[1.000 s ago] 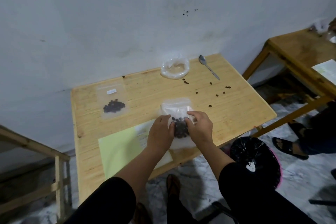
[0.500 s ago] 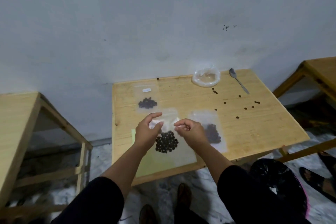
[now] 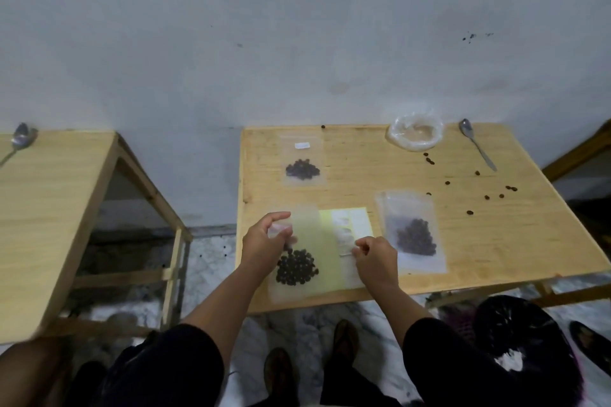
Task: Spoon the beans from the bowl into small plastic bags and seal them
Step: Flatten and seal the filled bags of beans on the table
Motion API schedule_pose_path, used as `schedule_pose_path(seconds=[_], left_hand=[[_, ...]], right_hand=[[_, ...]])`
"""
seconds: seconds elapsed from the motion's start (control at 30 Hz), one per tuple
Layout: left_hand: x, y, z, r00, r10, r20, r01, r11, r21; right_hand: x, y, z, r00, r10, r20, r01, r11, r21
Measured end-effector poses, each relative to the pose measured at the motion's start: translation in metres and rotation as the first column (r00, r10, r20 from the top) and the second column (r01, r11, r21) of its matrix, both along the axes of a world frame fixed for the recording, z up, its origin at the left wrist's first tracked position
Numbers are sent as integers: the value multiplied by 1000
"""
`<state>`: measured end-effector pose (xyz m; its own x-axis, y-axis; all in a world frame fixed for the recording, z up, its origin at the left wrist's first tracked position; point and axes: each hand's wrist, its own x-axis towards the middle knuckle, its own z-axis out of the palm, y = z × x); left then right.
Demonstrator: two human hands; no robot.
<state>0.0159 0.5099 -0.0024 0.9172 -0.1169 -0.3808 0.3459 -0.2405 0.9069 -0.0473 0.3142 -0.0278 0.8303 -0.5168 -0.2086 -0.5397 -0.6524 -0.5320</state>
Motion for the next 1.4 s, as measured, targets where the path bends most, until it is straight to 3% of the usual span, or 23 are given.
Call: schedule_pose_path(seconds=[0.33,0.47,0.7,1.13,1.4], left_hand=[[3,1,0,1000,-7,-19,6,999,-51],[9,2,5,1000,-28,-12,27,997,-66],[28,-8,30,975,-100,199,104,995,-9],[38,-10,71,947,-57,317,99,988,-117],[31,-18,76,943,47,331,-12,994,-109]], right_hand=[[1,4,-4,999,-5,34,4,999,32],[5,5,14,992,31,118,-42,995,91],[50,29,86,943,148,299,-203,966,162],[75,47,124,876,295,381,-309,951,-25],[65,48,120,865,247,437,-274,962,-3]])
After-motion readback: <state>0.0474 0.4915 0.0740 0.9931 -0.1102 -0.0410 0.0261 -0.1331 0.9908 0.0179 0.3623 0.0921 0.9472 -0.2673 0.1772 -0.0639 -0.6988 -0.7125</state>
